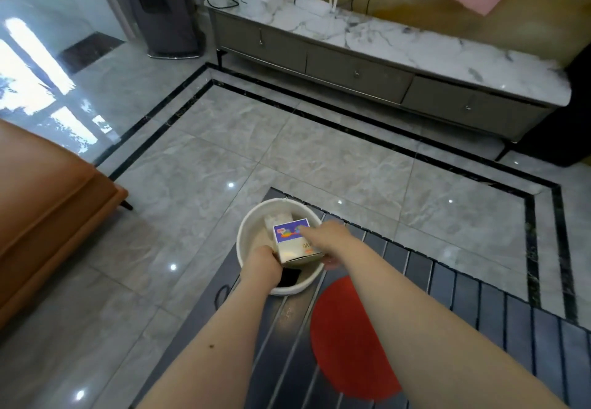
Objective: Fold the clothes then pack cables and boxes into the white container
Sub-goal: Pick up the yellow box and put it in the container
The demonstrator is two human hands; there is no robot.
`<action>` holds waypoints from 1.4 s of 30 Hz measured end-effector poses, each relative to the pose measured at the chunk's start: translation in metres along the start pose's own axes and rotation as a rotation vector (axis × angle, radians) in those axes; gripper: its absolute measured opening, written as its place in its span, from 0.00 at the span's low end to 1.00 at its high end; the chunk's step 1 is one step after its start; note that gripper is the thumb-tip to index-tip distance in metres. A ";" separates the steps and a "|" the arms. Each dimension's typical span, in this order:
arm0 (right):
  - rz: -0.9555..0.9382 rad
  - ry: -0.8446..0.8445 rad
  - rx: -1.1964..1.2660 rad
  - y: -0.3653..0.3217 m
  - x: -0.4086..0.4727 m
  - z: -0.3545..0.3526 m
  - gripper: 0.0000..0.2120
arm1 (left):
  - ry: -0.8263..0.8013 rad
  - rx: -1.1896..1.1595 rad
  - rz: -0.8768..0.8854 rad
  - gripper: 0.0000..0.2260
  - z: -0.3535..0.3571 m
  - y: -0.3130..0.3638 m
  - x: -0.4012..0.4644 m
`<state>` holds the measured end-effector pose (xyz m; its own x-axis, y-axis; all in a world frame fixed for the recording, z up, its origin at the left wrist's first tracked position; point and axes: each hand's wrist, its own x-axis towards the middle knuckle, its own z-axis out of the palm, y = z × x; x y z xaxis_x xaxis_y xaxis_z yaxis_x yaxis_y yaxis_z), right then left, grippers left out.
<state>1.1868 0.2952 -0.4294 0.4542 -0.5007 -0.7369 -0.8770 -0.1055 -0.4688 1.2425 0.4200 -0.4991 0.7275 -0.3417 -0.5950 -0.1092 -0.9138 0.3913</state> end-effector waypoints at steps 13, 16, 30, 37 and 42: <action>-0.508 0.220 -0.533 0.036 0.018 0.005 0.16 | -0.090 0.206 -0.082 0.13 0.013 0.001 0.034; -0.548 0.235 -0.536 0.043 0.022 0.004 0.17 | -0.154 0.333 -0.049 0.11 0.024 -0.002 0.040; -0.501 0.278 -0.475 0.048 0.015 0.012 0.20 | 0.059 0.680 0.059 0.11 0.031 -0.004 0.035; -0.458 0.298 -0.409 0.040 0.003 0.012 0.20 | 0.105 0.721 0.147 0.12 0.022 -0.007 0.030; -0.454 0.293 -0.444 0.036 -0.007 0.016 0.21 | 0.072 0.852 0.278 0.12 0.015 -0.015 0.030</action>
<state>1.1542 0.3089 -0.4490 0.7850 -0.5279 -0.3243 -0.6195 -0.6693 -0.4101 1.2552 0.4207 -0.5335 0.6376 -0.5863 -0.4998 -0.7319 -0.6633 -0.1556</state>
